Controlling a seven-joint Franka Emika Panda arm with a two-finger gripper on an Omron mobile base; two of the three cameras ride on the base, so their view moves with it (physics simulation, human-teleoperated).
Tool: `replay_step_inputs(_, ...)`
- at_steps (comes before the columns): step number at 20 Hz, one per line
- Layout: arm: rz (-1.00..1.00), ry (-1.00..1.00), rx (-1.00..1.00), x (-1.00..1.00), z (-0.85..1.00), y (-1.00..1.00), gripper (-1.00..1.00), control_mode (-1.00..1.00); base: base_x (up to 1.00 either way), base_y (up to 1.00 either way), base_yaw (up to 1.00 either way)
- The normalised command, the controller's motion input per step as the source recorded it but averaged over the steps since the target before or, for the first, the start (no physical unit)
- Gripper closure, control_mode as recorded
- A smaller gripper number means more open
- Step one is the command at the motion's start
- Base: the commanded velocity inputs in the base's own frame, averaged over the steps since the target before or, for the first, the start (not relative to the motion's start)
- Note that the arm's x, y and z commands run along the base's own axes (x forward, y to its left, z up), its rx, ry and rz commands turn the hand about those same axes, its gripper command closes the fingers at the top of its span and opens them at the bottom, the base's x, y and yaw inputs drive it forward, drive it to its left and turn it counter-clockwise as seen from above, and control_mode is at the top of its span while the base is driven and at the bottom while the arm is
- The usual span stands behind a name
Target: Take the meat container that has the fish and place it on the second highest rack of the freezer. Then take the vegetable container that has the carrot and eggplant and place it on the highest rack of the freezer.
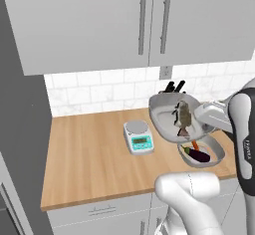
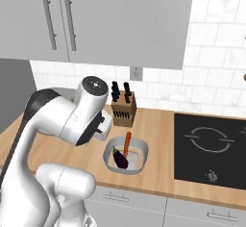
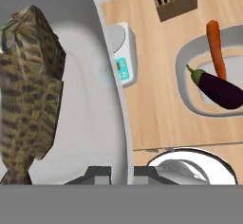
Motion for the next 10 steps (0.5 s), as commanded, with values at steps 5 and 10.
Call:
replay_step_inputs(5, 0.0, 0.0, 0.0, 0.0, 0.0, 0.0, 1.0, -1.0, 0.0, 0.0, 0.0)
replay_step_inputs(10, 0.0, 0.0, 0.0, -0.04, 0.0, 0.0, 1.0, 1.0, -0.49, 0.0, 0.0)
